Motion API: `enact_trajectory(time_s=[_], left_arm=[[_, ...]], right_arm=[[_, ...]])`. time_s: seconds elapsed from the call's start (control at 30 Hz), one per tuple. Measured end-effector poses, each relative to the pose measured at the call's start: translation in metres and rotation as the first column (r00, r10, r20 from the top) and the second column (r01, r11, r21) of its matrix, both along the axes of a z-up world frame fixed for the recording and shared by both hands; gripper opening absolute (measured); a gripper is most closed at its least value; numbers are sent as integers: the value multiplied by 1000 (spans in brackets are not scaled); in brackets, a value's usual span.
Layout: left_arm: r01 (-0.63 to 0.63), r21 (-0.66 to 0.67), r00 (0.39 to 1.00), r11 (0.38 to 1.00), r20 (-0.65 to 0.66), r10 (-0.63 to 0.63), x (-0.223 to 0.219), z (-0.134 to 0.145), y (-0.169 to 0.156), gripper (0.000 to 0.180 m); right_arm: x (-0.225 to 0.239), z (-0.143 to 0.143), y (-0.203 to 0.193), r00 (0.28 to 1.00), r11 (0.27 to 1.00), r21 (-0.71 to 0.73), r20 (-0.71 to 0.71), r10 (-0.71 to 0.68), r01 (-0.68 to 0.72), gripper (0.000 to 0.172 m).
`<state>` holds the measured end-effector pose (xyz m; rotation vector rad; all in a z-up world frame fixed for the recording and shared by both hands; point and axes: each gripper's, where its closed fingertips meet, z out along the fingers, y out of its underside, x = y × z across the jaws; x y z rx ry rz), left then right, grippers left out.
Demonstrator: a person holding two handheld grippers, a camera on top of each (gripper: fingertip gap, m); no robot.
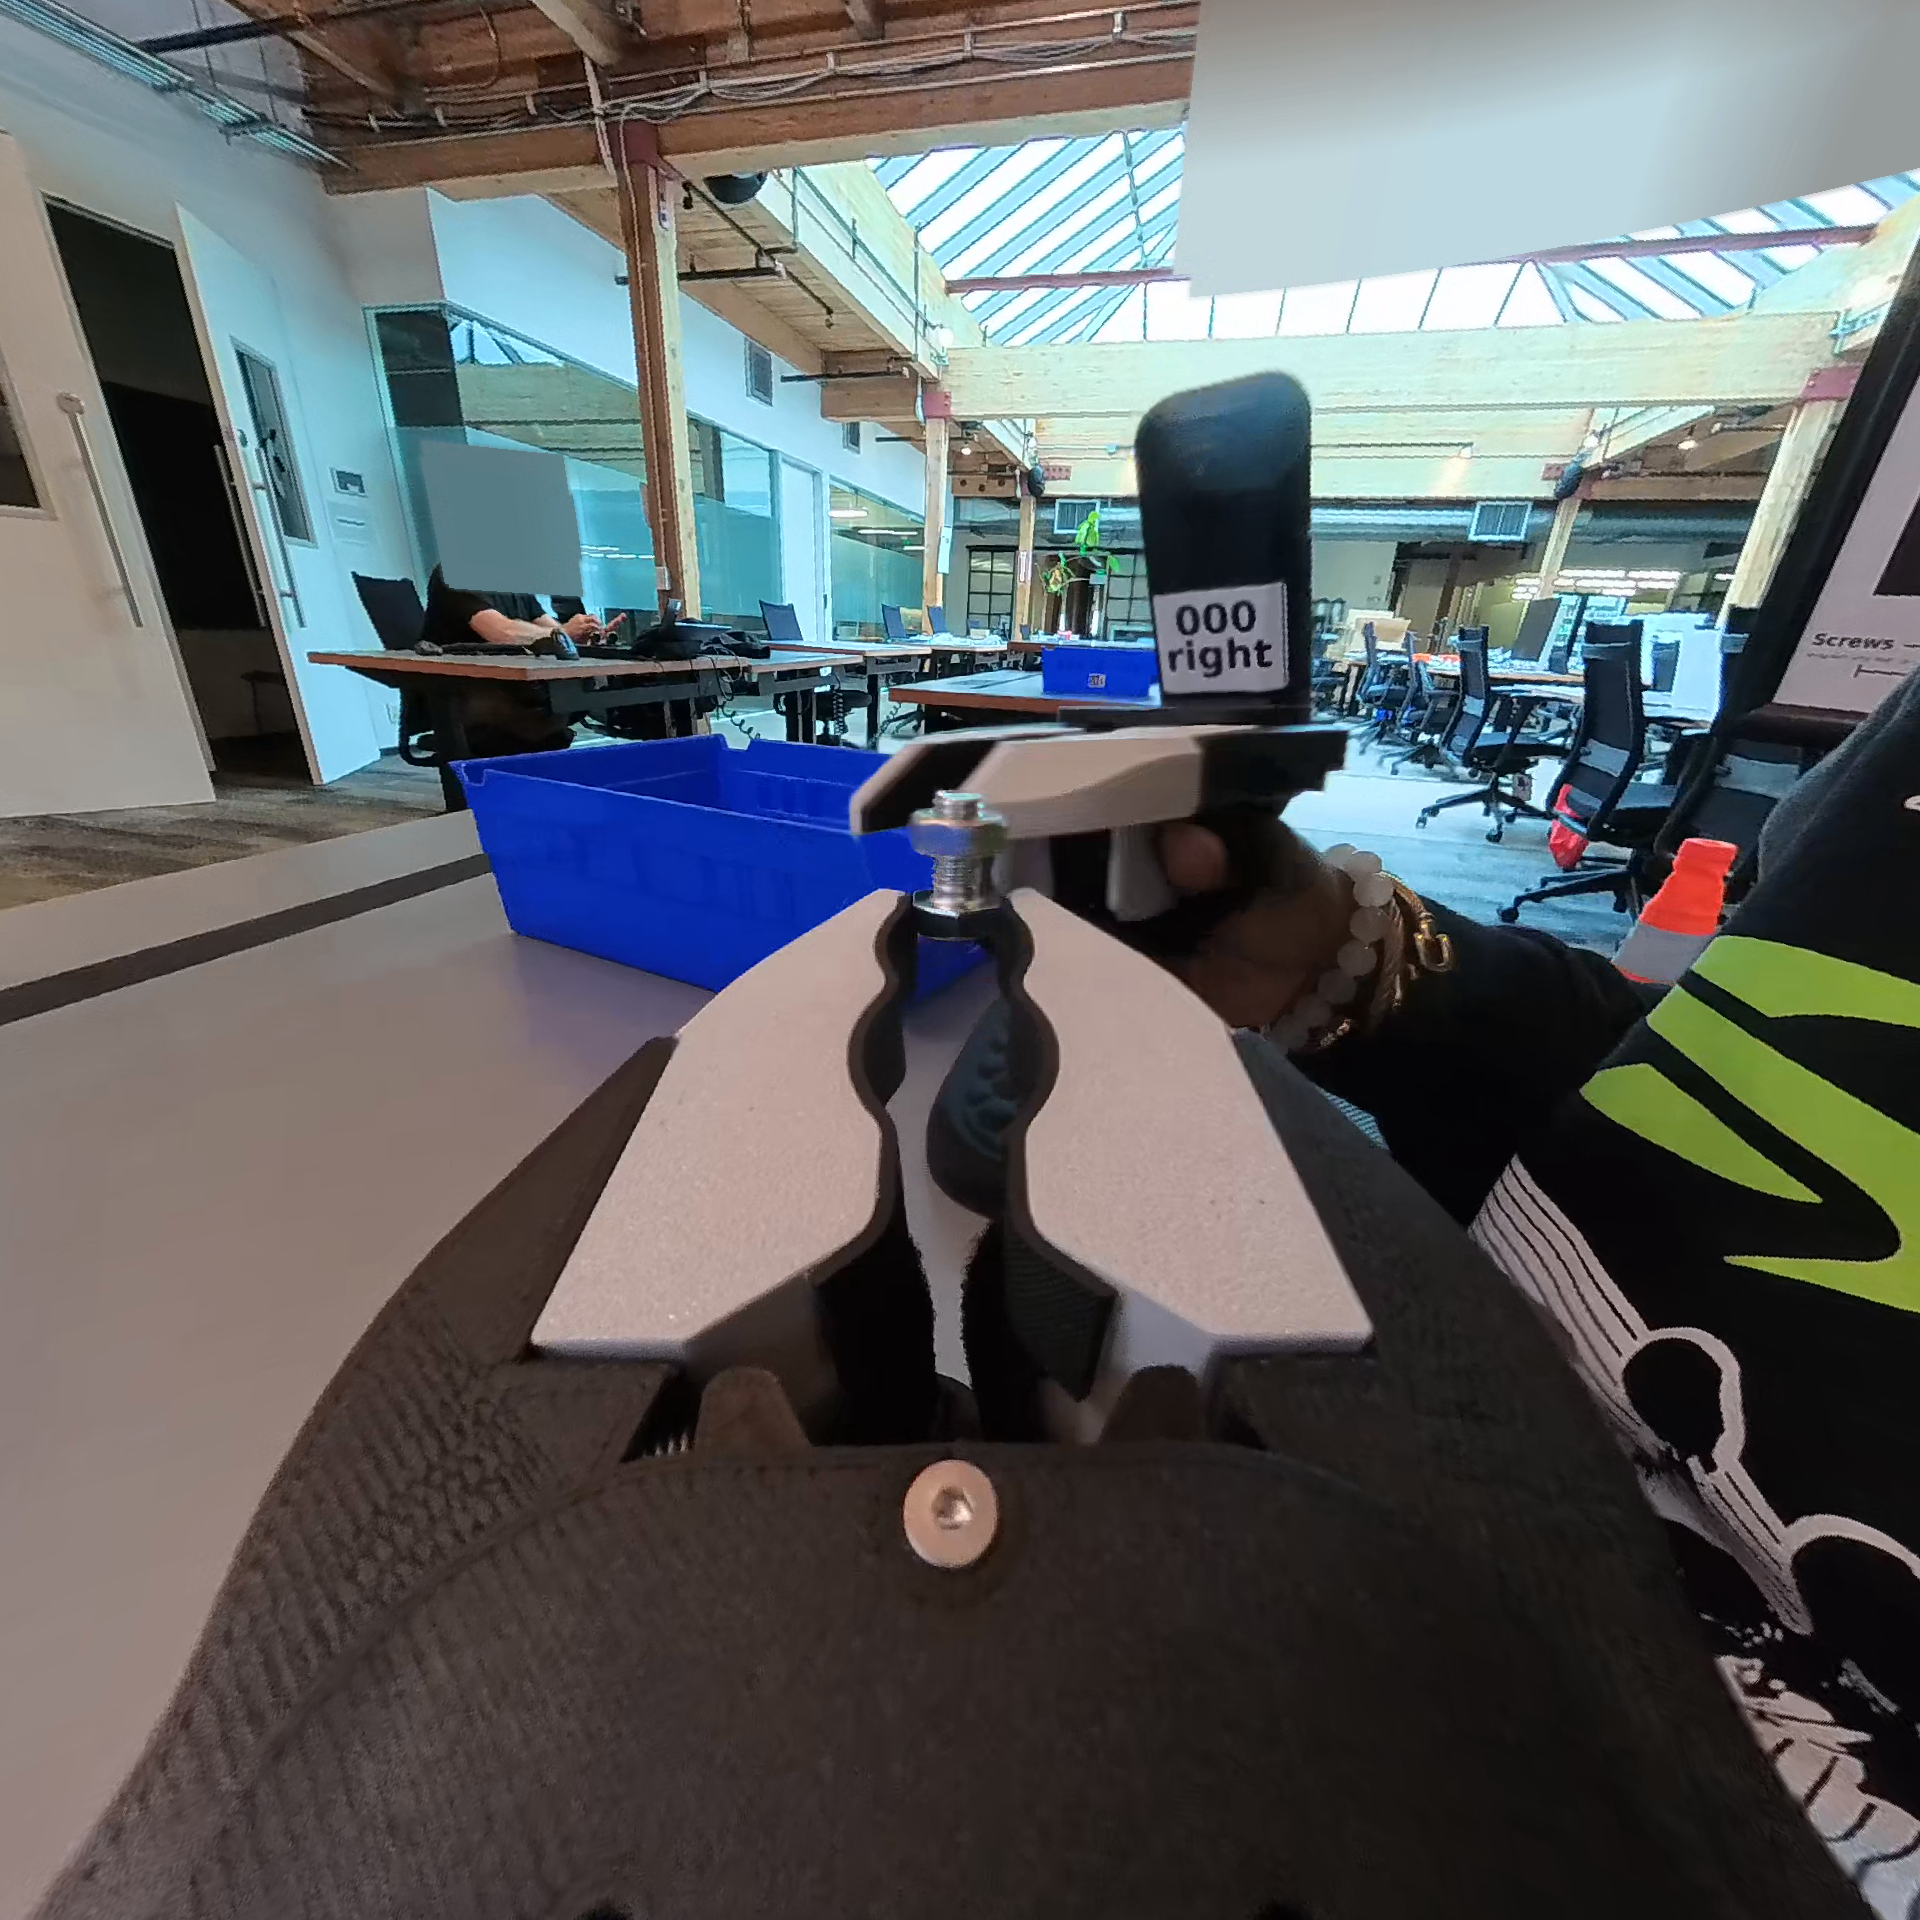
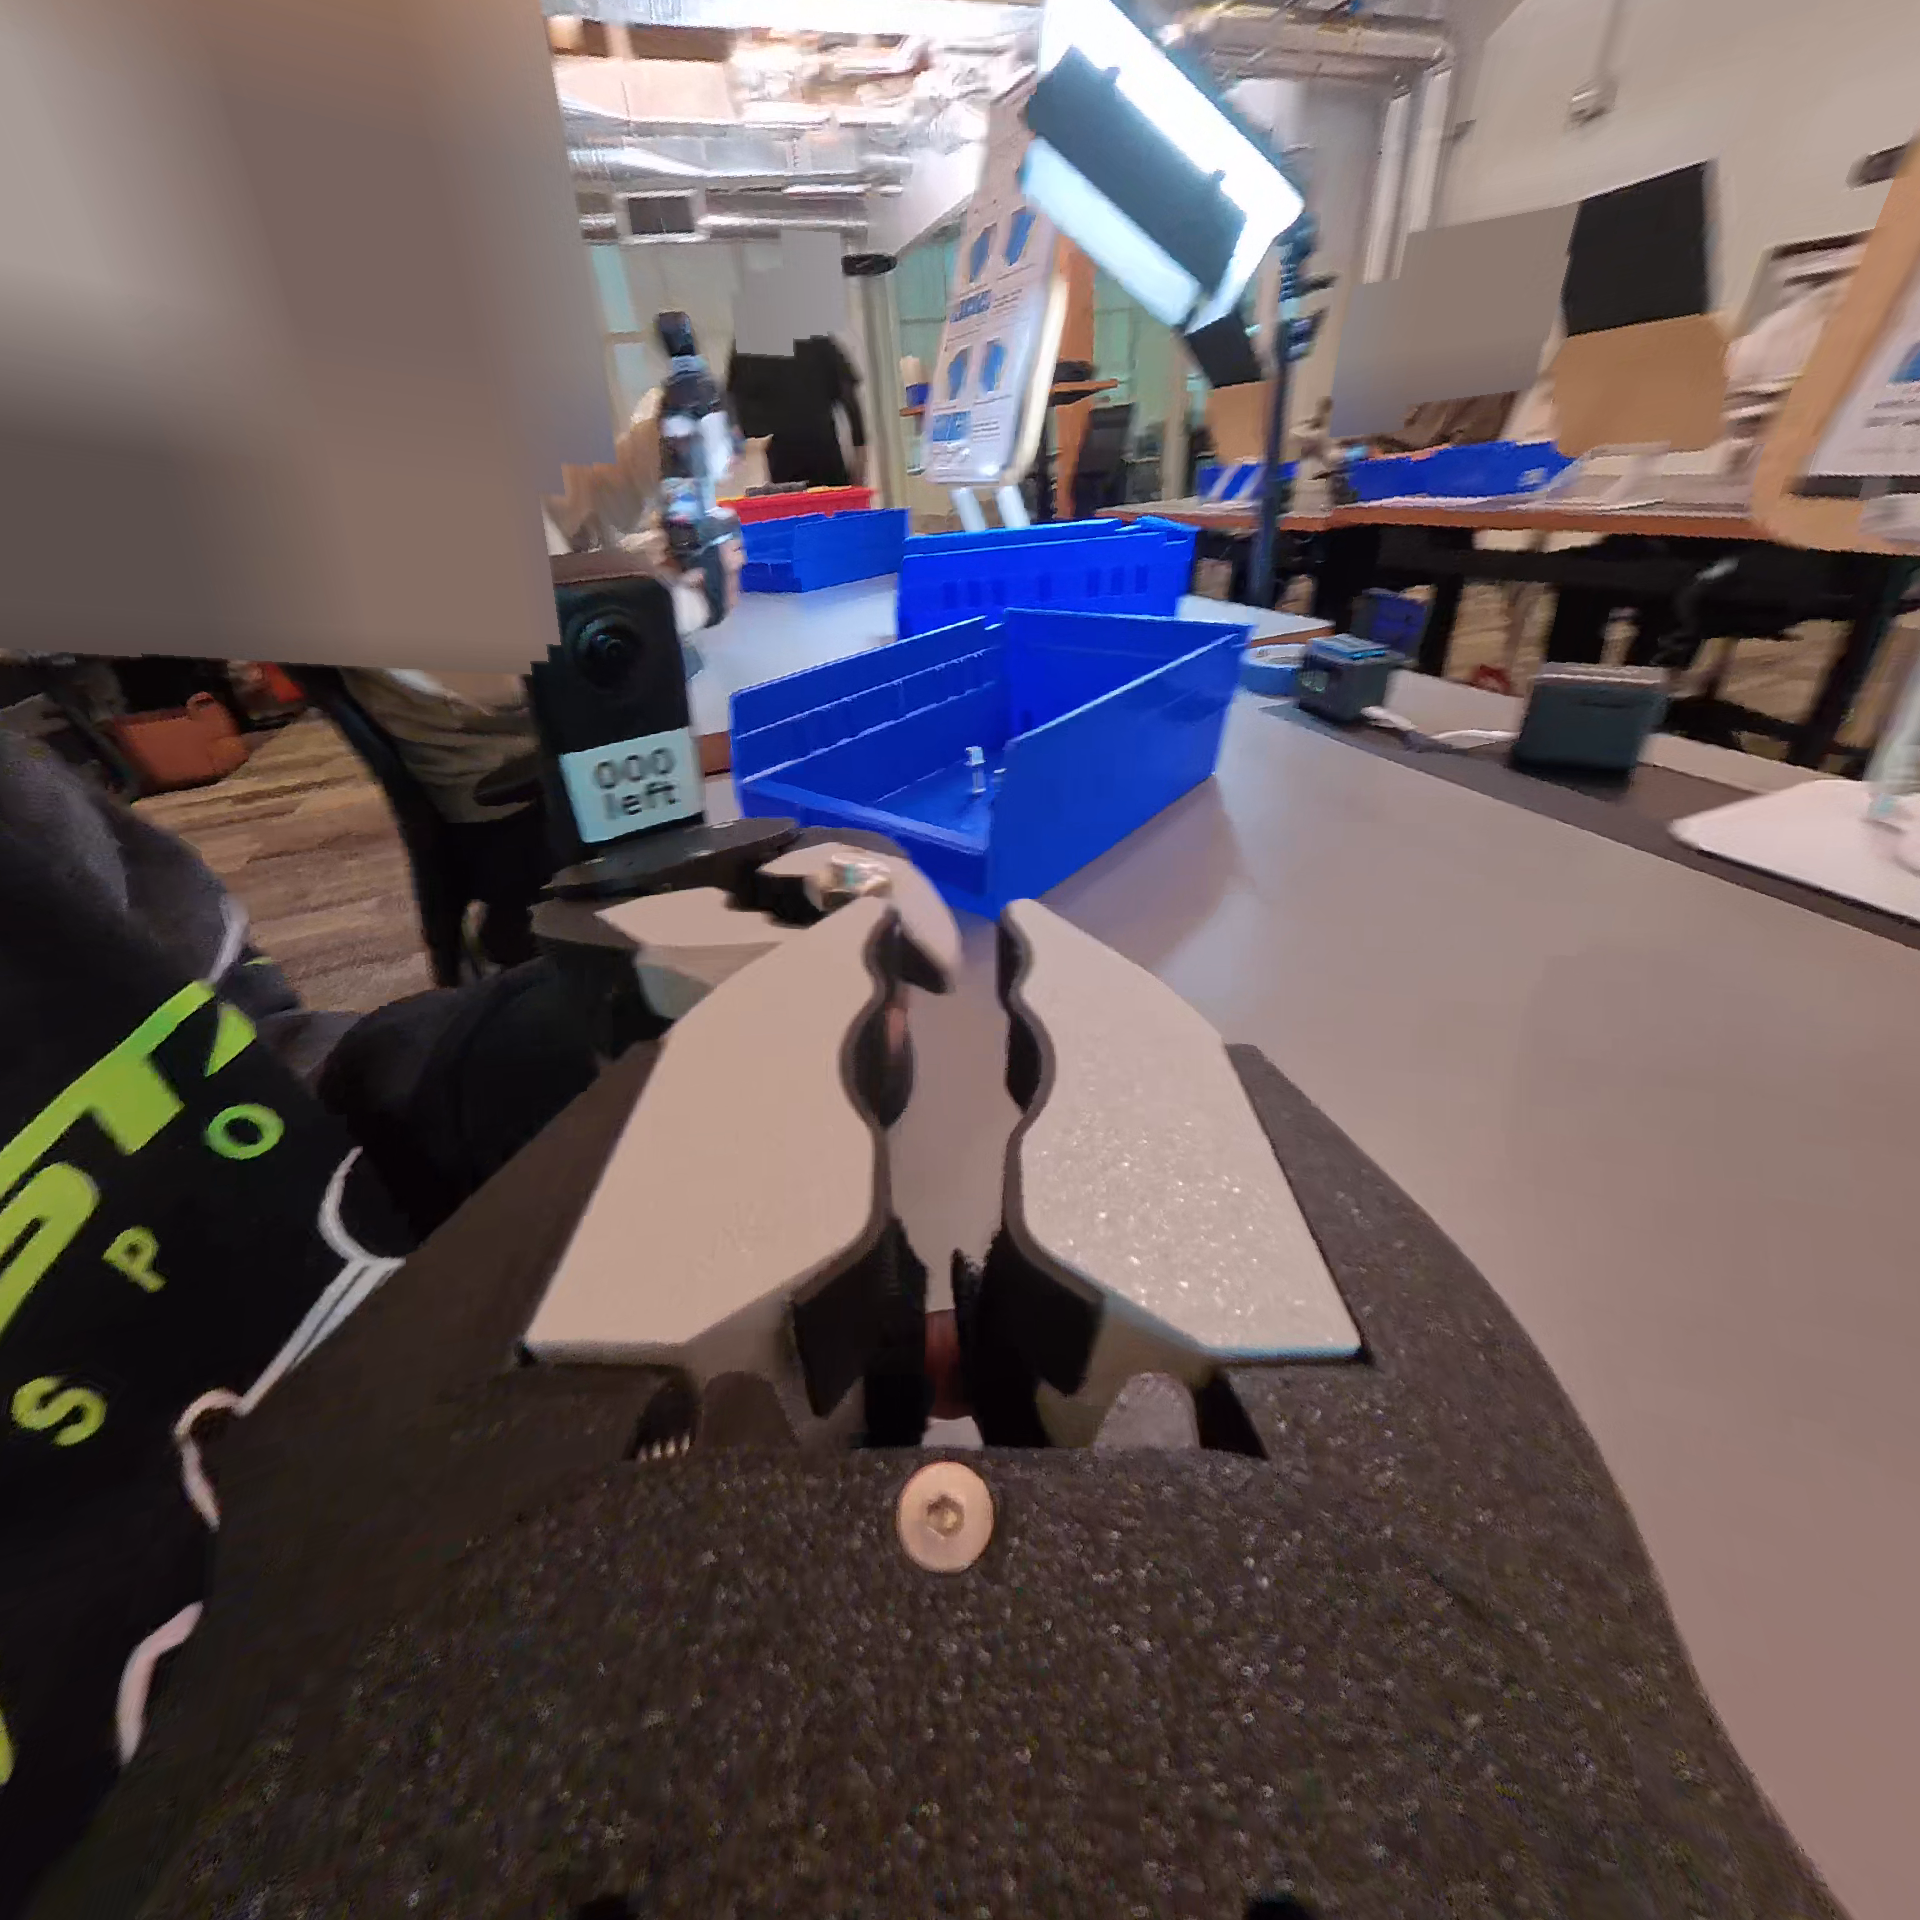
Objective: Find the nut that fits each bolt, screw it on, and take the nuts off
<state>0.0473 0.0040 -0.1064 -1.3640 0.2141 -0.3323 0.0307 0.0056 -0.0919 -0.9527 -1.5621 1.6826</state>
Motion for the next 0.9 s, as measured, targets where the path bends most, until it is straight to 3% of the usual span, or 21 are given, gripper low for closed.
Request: enact_trajectory(time_s=[0.13,0.37,0.77,0.83,0.9], left_arm=[[-3,-4,1000,1000,-5,3,0,-1,0,15],[-6,-14,1000,1000,-24,6,1,-3,1,15],[16,0,1000,1000,-11,-16,3,-1,-1,15],[8,2,1000,1000,0,-8,1,0,-1,15],[21,12,1000,1000,5,-21,2,1,-3,15]], right_arm=[[3,1,13,999,999,-25,-10,-40,39,7],[0,2,-16,998,997,-28,-7,70,-70,42],[-7,-1,-16,998,997,-50,11,58,-58,45],[-1,0,-9,999,997,-52,-2,50,-50,39],[1,2,7,1000,997,-69,-19,-21,20,14]])
